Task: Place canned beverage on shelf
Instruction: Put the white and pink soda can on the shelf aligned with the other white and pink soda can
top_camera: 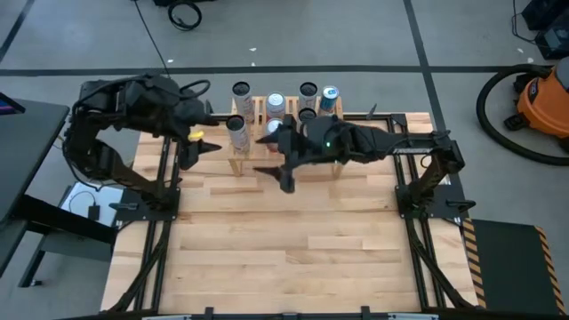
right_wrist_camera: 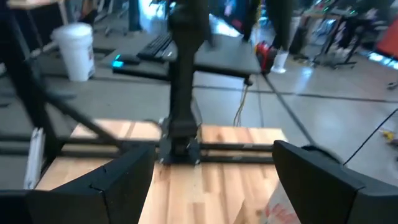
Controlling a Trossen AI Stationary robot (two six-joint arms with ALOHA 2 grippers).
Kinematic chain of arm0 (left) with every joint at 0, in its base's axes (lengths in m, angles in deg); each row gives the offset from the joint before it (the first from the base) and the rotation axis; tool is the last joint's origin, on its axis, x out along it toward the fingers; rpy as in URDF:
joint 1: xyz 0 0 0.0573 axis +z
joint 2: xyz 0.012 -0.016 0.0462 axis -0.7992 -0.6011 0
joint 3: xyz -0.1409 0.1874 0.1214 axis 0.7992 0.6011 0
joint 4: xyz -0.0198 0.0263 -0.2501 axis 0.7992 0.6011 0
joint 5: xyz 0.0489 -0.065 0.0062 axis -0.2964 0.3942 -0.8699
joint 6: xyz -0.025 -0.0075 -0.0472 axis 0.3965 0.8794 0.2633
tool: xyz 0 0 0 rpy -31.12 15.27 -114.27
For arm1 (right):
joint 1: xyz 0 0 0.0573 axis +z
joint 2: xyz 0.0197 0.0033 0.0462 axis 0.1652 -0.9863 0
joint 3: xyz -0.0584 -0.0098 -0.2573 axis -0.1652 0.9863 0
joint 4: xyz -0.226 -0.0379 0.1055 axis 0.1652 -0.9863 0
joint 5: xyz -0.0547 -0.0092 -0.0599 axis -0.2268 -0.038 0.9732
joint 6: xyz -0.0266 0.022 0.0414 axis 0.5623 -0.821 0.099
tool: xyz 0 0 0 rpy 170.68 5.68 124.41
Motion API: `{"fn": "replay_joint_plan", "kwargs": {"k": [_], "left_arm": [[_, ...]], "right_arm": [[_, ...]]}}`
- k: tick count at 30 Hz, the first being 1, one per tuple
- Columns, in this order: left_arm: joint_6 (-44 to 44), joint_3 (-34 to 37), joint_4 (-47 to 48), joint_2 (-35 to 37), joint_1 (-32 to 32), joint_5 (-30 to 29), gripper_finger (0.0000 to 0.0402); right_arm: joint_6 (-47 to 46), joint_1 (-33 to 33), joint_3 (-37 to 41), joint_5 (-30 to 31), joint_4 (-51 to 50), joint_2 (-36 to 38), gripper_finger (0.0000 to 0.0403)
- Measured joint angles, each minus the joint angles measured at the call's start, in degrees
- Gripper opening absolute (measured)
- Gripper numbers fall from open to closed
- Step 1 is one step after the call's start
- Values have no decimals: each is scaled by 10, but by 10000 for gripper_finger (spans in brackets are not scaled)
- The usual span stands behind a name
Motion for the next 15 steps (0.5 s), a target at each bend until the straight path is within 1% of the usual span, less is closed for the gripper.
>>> {"fn": "replay_joint_plan", "kwargs": {"k": [4, 9, 15], "left_arm": [[-7, 0, 0, 4, -20, 0, 307], [-10, 0, 0, 5, -28, 0, 307], [-10, 0, 0, 5, -28, 0, 307]], "right_arm": [[16, -31, 0, -1, 36, 0, 334], [61, -65, 0, -40, 50, 0, 336], [69, -108, -1, -17, 93, -18, 340]]}}
